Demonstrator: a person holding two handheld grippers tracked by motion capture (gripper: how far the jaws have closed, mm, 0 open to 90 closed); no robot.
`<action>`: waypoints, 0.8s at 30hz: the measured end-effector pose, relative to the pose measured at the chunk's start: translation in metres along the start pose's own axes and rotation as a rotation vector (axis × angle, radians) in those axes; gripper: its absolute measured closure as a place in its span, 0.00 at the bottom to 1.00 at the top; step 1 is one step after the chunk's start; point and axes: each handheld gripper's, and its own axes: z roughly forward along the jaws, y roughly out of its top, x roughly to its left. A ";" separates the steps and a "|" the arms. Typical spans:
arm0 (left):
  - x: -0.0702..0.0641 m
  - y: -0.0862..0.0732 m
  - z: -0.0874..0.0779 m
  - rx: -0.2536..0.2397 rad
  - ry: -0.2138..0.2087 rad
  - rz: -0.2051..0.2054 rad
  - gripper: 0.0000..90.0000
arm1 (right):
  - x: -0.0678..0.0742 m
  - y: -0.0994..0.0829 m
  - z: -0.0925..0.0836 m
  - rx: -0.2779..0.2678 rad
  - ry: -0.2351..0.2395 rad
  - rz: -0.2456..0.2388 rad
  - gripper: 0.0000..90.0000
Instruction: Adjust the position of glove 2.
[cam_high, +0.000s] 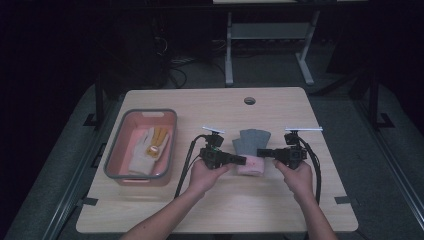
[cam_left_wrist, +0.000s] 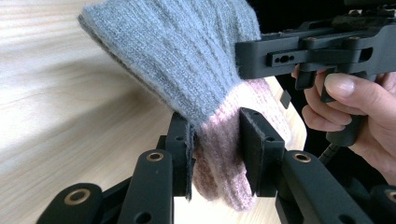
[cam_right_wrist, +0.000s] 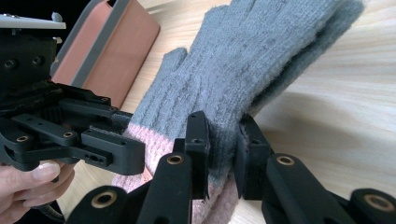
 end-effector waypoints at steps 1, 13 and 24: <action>0.000 0.000 -0.002 0.001 0.002 0.000 0.74 | 0.000 0.000 0.001 0.000 0.005 -0.003 0.86; 0.006 0.001 -0.021 -0.024 0.005 -0.002 0.74 | 0.015 0.011 0.011 0.006 0.021 -0.025 0.86; 0.010 0.002 -0.040 -0.035 0.014 -0.001 0.74 | 0.032 0.021 0.019 0.020 0.032 -0.048 0.86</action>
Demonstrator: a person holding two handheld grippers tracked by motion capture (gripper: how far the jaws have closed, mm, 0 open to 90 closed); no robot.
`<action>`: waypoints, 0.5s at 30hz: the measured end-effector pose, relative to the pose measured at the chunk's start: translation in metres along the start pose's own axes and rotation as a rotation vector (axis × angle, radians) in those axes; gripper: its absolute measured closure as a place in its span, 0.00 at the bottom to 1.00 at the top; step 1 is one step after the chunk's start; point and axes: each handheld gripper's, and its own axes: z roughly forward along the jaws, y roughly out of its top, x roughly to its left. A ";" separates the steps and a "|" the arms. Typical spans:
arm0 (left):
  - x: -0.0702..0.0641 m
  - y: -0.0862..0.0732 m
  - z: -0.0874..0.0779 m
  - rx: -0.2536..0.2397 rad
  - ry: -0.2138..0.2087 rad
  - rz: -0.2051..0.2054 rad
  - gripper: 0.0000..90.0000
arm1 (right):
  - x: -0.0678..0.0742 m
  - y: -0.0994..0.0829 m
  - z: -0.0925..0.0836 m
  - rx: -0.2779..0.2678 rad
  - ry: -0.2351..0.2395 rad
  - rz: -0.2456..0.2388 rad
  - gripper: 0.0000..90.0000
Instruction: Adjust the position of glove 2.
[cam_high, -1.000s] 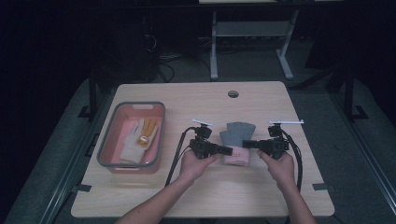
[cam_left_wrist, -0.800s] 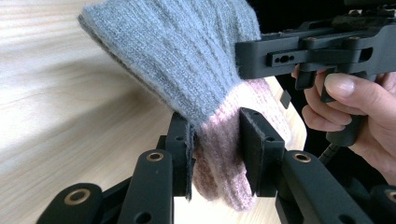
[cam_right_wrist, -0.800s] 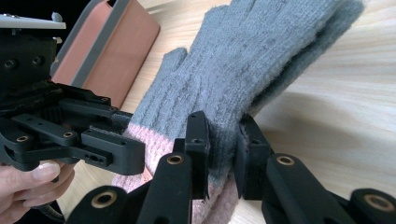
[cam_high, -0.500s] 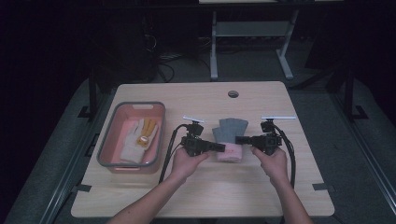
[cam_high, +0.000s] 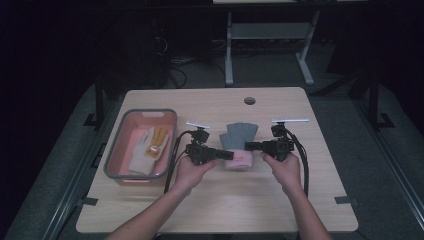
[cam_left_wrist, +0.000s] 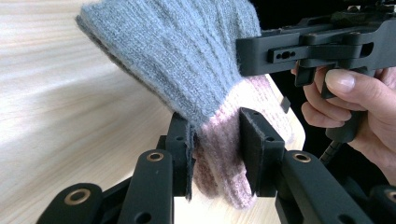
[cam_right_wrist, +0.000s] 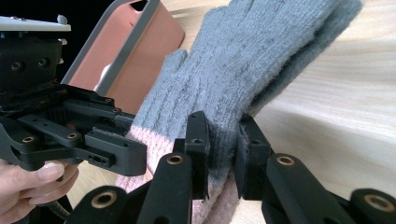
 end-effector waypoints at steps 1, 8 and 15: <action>0.001 0.000 -0.003 -0.004 0.001 0.000 0.74 | 0.003 0.002 0.002 0.002 0.002 -0.002 0.86; 0.003 0.001 -0.016 -0.027 0.007 0.001 0.74 | 0.014 0.009 0.008 0.007 0.009 -0.020 0.86; 0.006 0.001 -0.027 -0.037 0.011 0.002 0.74 | 0.023 0.015 0.014 0.010 0.020 -0.035 0.86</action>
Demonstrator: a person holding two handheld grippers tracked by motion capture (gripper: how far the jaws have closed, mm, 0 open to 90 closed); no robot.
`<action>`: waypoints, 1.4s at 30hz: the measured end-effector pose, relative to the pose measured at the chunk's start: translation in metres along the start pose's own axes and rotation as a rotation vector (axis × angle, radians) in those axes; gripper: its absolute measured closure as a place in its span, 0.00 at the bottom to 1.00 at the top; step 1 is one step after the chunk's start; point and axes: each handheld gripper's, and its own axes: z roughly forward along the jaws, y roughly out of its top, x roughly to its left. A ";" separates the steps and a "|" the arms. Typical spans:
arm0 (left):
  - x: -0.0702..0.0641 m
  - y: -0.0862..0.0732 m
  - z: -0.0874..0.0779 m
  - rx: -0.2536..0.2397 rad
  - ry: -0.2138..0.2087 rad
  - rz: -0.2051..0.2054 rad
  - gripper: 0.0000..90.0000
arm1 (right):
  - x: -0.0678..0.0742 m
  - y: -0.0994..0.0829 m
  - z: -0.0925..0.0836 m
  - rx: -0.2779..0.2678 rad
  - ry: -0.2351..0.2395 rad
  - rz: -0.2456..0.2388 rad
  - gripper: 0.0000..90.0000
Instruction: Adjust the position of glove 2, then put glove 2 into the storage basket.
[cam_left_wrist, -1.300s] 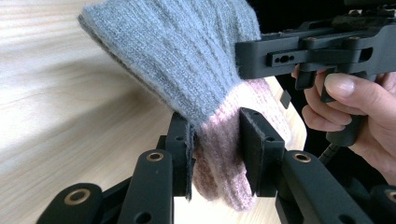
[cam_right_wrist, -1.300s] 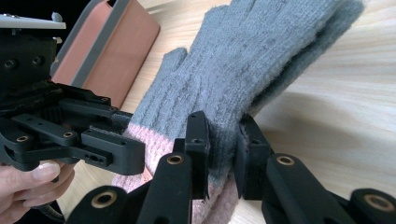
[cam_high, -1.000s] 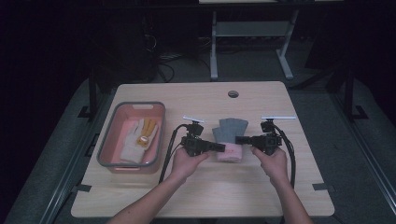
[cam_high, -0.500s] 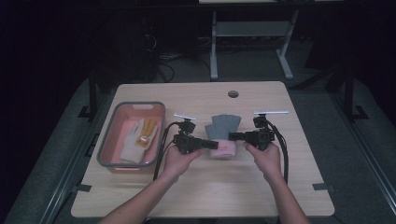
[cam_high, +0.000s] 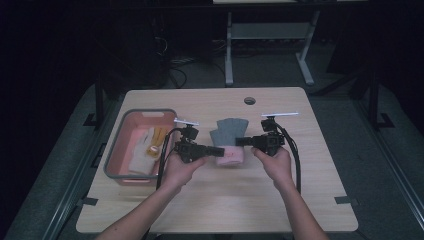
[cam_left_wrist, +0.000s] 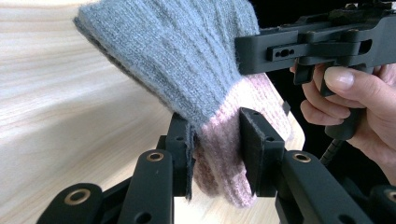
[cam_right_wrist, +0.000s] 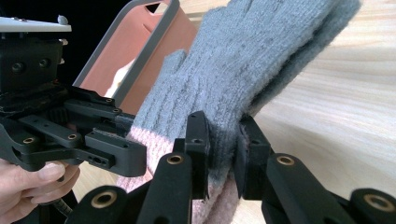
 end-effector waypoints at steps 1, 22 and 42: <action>0.001 0.000 -0.002 -0.002 0.000 0.001 0.74 | 0.000 0.000 0.000 0.000 0.000 0.000 0.86; 0.012 0.004 -0.032 -0.035 0.008 -0.001 0.74 | 0.024 0.020 0.018 0.021 0.027 -0.032 0.86; 0.015 0.005 -0.043 -0.046 0.015 0.001 0.74 | 0.033 0.026 0.024 0.031 0.030 -0.048 0.86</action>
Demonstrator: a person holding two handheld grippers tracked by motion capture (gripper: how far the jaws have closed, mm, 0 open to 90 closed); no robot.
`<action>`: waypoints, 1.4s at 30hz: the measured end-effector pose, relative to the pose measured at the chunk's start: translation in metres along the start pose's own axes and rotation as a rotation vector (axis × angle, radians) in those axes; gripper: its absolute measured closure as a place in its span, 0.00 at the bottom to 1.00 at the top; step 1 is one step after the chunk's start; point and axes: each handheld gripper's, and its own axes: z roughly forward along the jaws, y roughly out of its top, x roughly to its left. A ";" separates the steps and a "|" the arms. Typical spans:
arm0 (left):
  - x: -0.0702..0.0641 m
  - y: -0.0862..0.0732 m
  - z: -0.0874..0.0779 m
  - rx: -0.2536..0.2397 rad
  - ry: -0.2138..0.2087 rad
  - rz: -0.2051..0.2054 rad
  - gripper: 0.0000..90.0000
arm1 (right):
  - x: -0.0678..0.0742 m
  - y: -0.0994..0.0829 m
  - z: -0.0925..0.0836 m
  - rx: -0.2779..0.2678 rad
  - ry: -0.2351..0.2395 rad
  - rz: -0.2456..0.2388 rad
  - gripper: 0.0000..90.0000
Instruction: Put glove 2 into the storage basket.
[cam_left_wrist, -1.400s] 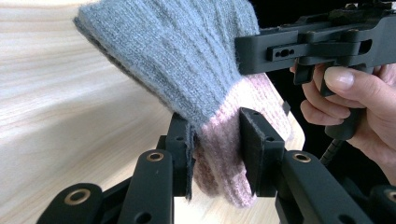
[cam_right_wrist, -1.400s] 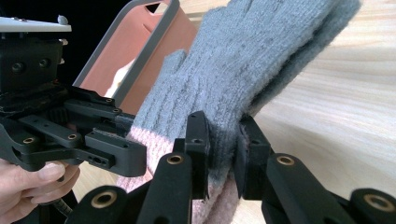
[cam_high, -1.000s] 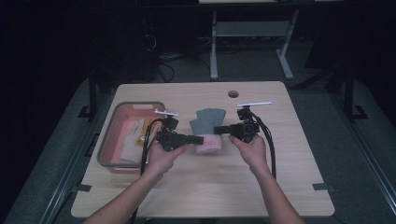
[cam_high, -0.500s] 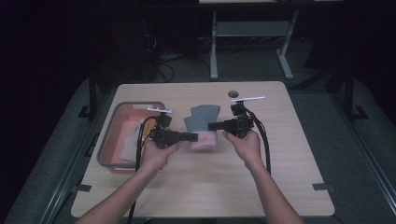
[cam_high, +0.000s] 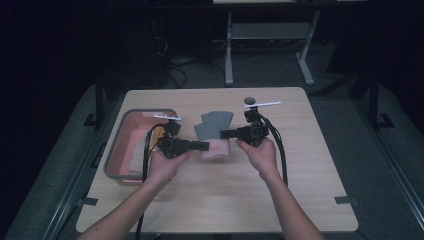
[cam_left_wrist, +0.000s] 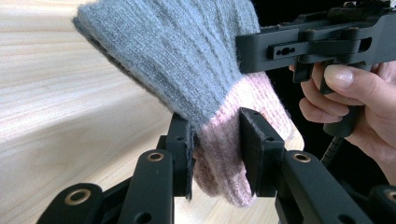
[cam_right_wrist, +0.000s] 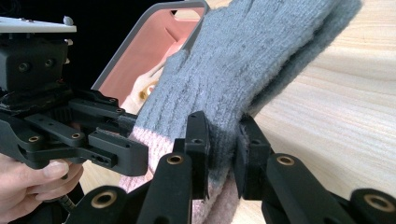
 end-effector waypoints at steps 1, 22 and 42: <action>0.000 0.000 -0.002 0.001 0.001 0.000 0.74 | 0.000 0.000 0.000 0.000 0.000 -0.005 0.86; 0.007 0.003 -0.028 -0.027 0.008 -0.012 0.74 | 0.019 0.015 0.015 0.014 0.016 -0.039 0.86; 0.017 0.003 -0.056 -0.052 0.031 -0.023 0.74 | 0.037 0.027 0.036 0.027 0.045 -0.055 0.86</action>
